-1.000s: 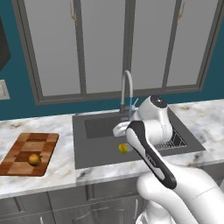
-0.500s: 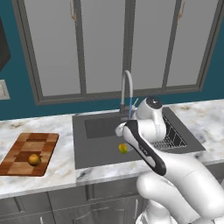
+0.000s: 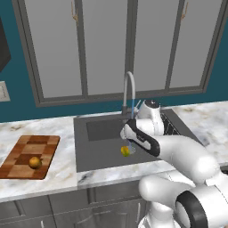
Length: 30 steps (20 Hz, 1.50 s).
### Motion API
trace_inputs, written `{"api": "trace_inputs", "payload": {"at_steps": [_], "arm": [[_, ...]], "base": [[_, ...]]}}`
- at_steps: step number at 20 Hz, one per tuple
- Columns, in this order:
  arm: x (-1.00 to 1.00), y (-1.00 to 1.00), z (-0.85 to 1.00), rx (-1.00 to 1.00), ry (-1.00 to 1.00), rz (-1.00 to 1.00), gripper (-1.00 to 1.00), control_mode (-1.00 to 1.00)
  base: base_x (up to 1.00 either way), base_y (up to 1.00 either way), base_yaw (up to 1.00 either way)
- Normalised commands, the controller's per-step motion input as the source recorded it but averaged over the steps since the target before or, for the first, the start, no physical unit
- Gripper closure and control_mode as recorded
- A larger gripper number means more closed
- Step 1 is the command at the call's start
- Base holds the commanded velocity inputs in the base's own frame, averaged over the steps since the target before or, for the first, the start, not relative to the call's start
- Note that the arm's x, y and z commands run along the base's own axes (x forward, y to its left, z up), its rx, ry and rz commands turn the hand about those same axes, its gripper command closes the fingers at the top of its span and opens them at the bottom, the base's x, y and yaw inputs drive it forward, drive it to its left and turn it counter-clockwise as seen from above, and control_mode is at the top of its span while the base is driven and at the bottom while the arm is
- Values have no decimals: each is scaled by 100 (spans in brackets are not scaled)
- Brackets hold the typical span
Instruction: Pick the mango, mango from the sink and place them on the cutting board to airdry. Then turn off the sink faucet.
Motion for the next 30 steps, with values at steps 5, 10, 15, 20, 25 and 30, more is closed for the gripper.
{"api": "trace_inputs", "payload": {"at_steps": [5,10,15,20,25,30], "arm": [[41,-8,-32,0,13,0,-100,-100],[40,-1,-45,0,12,0,-100,-100],[34,0,-46,0,6,0,-100,-100],[17,0,-32,0,0,1,-100,-100],[14,0,-28,0,-1,1,-100,-100],[12,0,-30,0,-6,3,-100,-100]], "base": [[0,0,0],[0,0,0],[0,0,0],[0,0,0],[0,0,0],[0,0,0]]}}
